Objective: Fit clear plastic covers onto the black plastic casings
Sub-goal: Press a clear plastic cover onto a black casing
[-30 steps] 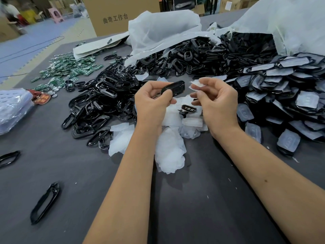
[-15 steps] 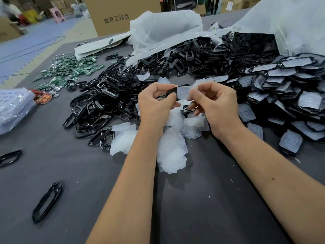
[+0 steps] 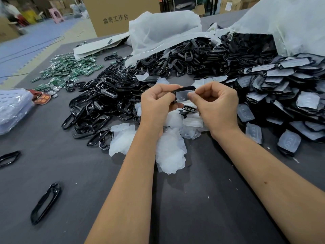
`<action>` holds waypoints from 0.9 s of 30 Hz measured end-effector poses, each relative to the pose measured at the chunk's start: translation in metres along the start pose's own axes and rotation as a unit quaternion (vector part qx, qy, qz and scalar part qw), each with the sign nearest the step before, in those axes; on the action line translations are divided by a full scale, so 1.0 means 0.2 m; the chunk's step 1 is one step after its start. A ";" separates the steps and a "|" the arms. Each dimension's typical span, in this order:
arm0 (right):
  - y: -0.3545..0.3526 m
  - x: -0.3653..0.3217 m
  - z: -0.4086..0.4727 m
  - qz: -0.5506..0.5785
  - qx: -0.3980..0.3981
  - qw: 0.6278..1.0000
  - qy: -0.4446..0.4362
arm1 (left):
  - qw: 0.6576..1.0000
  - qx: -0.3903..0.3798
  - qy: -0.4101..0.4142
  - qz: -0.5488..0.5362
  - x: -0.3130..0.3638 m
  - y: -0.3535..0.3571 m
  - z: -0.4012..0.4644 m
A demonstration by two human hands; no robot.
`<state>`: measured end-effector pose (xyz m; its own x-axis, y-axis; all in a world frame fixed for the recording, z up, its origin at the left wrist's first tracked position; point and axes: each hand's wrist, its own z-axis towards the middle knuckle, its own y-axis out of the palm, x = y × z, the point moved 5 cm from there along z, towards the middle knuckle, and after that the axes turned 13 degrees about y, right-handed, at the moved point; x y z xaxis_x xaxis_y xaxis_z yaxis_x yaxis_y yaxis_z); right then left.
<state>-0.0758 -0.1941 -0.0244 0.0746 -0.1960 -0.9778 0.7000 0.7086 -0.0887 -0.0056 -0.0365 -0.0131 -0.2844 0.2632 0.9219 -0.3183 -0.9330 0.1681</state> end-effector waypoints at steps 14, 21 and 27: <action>-0.01 0.00 0.00 -0.001 0.024 1.000 0.008 | 0.999 -0.023 0.011 0.020 0.00 0.02 0.00; -0.01 -0.01 0.00 0.004 0.024 1.000 0.011 | 0.999 -0.033 0.032 0.018 -0.01 0.03 -0.01; -0.01 0.00 0.00 -0.019 0.029 0.999 0.017 | 0.999 -0.033 0.027 0.018 0.00 0.03 -0.01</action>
<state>-0.0768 -0.1955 -0.0237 0.0236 -0.1974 -0.9800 0.7417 0.6608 -0.1152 -0.0085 -0.0419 -0.0128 -0.3439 0.2449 0.9065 -0.3660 -0.9240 0.1108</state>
